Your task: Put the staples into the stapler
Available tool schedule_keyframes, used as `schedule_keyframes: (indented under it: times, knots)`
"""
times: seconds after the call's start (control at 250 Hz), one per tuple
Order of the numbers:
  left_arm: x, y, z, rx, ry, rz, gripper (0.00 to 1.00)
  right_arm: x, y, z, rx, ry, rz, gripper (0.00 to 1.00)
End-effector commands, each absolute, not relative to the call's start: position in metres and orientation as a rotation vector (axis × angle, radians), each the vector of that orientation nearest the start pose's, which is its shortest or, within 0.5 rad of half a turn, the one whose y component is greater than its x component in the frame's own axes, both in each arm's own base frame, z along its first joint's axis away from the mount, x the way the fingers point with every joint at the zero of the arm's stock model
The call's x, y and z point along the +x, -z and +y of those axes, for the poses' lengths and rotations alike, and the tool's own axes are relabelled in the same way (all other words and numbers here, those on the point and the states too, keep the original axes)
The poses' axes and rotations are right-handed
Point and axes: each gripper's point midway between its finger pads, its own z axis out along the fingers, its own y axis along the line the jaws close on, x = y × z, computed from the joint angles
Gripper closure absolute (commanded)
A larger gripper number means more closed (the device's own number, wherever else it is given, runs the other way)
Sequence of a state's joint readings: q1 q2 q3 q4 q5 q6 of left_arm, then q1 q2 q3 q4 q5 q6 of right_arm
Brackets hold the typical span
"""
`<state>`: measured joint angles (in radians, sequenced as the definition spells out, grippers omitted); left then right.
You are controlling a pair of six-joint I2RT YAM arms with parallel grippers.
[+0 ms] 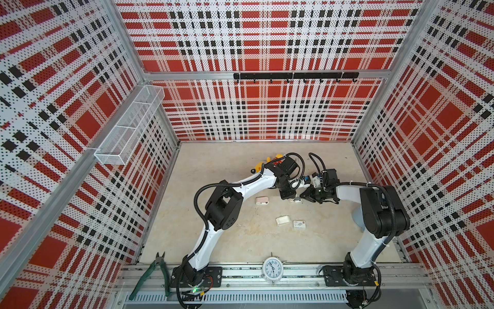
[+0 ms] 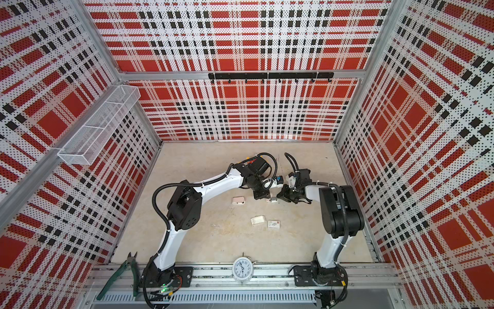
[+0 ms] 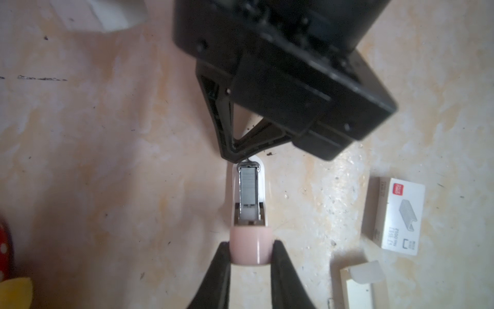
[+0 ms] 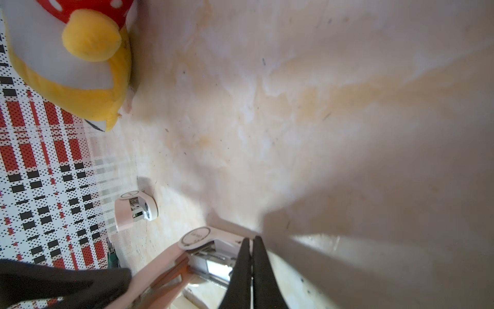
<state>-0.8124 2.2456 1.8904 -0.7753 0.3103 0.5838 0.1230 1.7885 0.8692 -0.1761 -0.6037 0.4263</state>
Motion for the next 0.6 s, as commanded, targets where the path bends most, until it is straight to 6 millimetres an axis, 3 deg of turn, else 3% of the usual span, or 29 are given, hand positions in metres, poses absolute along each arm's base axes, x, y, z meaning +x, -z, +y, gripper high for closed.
schedule_keyframes:
  times: [0.0, 0.596]
  knots:
    - [0.325, -0.056, -0.43, 1.854, 0.497, 2.02, 0.81, 0.35, -0.012, 0.144, 0.19, -0.961, 2.72, 0.93]
    - [0.326, -0.042, -0.435, 1.867, 0.491, 2.034, 0.82, 0.354, -0.016, 0.14, 0.193, -0.926, 2.714, 0.93]
